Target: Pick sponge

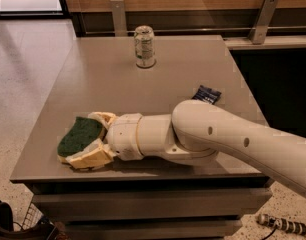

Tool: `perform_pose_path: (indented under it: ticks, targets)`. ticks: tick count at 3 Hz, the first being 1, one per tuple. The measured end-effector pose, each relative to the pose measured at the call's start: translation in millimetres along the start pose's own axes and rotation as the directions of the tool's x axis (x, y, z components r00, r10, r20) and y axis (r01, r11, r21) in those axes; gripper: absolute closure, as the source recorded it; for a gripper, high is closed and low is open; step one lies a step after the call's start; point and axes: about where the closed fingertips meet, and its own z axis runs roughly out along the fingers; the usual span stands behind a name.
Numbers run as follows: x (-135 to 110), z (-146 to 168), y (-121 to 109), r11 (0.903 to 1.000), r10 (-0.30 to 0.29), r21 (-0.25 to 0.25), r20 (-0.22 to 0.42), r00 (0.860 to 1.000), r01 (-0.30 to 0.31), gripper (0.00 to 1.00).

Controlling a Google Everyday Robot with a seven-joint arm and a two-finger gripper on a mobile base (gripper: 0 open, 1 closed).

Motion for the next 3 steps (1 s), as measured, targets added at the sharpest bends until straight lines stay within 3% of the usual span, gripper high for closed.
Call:
perform_pose_path:
  ticks: [1, 2, 3]
  targets:
    - [-20.2, -4.5, -3.8, 0.9991, -0.034, -0.024, 0.012, 0.999, 0.035, 1.00]
    - [-66.1, -27.2, -13.7, 0.9929, -0.115, -0.025, 0.051, 0.992, 0.116, 1.00]
    - [-88.1, -41.7, -19.1, 0.9871, -0.158, -0.009, 0.076, 0.984, 0.160, 1.00]
